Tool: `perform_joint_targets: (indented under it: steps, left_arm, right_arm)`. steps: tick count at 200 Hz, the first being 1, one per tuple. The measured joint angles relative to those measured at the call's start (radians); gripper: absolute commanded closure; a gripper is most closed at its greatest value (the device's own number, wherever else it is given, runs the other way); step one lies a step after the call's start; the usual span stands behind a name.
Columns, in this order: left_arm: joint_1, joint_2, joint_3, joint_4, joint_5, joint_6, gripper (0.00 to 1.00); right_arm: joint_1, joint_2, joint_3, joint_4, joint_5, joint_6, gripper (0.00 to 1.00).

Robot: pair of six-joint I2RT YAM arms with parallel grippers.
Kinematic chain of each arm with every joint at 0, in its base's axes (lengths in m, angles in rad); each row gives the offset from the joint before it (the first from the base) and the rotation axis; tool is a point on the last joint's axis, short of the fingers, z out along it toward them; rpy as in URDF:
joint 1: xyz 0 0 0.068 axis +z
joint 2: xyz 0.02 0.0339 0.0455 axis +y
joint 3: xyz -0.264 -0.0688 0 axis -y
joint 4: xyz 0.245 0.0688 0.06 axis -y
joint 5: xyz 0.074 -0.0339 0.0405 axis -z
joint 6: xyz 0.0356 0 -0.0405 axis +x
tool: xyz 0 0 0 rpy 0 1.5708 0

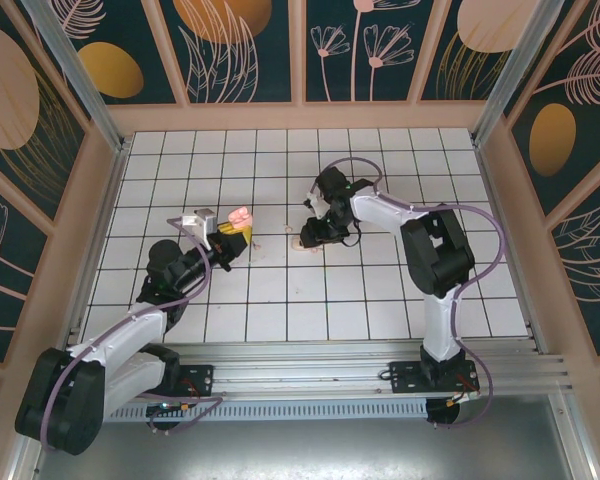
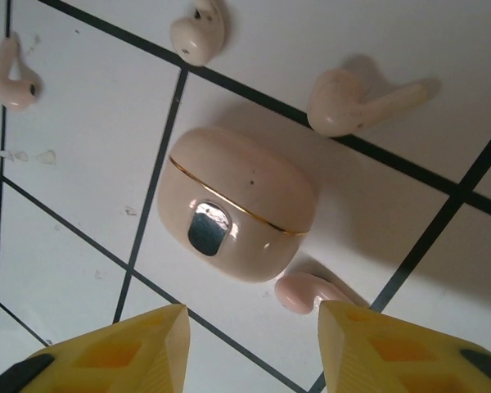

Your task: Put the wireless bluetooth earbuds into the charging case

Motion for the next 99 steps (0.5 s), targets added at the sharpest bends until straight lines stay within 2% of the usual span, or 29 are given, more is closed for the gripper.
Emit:
perform_joint_targets:
  steps: [99]
  left_arm:
    - [0.000, -0.016, 0.009, -0.027, 0.000, 0.014, 0.88]
  right_arm:
    - [0.008, 0.021, -0.032, 0.039, -0.008, 0.000, 0.52]
